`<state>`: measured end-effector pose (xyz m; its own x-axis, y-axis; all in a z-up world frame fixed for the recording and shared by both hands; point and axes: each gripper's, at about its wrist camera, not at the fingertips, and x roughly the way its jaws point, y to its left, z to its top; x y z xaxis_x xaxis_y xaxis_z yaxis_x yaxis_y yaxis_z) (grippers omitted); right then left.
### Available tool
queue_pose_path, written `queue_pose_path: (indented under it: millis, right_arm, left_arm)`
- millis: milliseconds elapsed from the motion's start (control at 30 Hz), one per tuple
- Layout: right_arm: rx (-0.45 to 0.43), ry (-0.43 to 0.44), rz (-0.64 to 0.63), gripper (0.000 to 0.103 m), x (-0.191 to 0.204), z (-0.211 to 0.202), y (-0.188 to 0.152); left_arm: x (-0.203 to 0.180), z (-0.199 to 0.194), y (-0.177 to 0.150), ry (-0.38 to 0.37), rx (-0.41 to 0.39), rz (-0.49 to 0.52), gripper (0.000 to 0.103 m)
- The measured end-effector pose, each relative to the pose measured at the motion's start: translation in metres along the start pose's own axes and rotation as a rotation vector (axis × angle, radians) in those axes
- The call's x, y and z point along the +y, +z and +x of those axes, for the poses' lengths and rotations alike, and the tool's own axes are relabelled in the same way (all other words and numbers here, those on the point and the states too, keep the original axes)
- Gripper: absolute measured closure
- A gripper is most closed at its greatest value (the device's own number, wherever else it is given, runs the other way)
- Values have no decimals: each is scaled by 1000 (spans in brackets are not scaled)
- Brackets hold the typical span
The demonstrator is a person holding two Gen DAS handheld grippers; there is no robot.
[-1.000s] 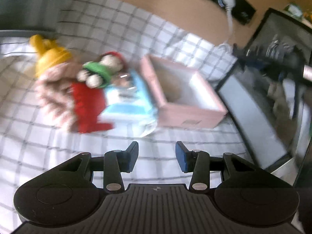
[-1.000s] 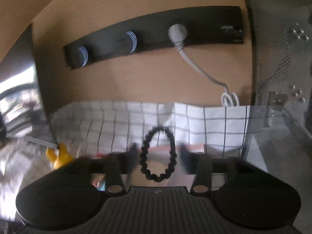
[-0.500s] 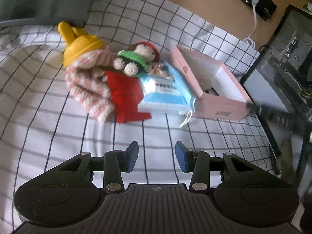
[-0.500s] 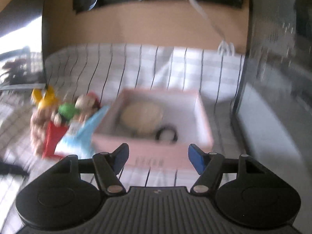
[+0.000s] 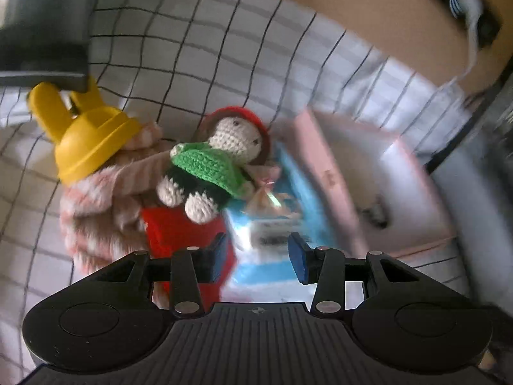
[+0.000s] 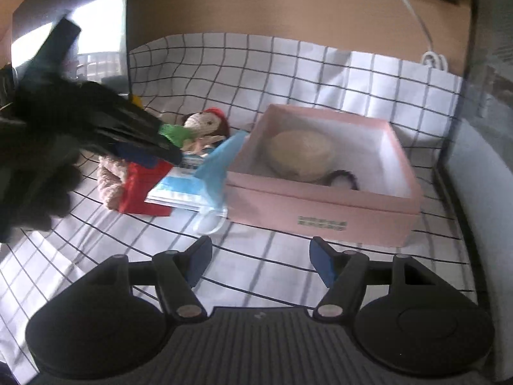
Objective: Organize soft objects
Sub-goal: 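Grasp the blue wet-wipes pack with the right tool and lift it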
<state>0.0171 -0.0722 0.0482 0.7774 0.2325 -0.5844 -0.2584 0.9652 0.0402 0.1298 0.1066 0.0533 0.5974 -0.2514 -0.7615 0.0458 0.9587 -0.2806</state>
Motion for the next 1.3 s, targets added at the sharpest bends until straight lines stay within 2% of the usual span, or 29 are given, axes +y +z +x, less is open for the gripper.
queue_pose_path:
  millis: [100,133,233,300,367,500,633,700,733,767,800,933,1000,1033,1067,1167,1300]
  right_arm:
    - [-9,-11,-21,35,11,6,3]
    - [-9,-19,-32,35,15,9,4]
    - [-1,-36,-60,38,22,16,7]
    - [-5,-33,-76,50,26,21,12]
    - [-7,-35,-96,66,31,28,18]
    - [-25,-17,-141,73,54,48,31]
    - [19,11,-156,73,78,78,42]
    - [58,62,-120,73,86,95,48]
    - [70,95,-96,73,89,99,49]
    - [77,119,-69,73,92,103,51]
    - [78,134,-57,73,95,104,52]
    - [46,136,0,67,94,98,57]
    - [31,127,54,48,89,96,61]
    - [19,118,79,34,88,96,64]
    - [5,102,99,29,88,97,66]
    - [16,30,117,27,97,110,76]
    - [128,-38,157,27,108,150,86]
  left_arm:
    - [3,22,9,-54,19,-58,56]
    - [3,28,12,-62,19,-67,48]
    - [-4,42,16,-53,13,-14,41]
    - [-6,46,17,-62,5,29,41]
    - [-1,44,16,-72,-1,57,42]
    - [20,34,15,-63,-15,86,43]
    - [40,16,13,-31,-46,133,47]
    - [50,3,12,39,-80,174,60]
    - [56,-1,12,84,-87,189,78]
    - [66,-5,11,131,-80,193,88]
    - [75,-10,10,146,-78,178,88]
    - [116,-48,-1,27,-110,42,86]
    - [130,-65,-11,-10,-129,-3,86]
    - [134,-71,-16,-23,-135,-22,86]
    - [139,-76,-21,-30,-137,-40,85]
    - [147,-84,-34,-36,-133,-80,85]
    - [151,-97,-46,-55,-128,-56,85]
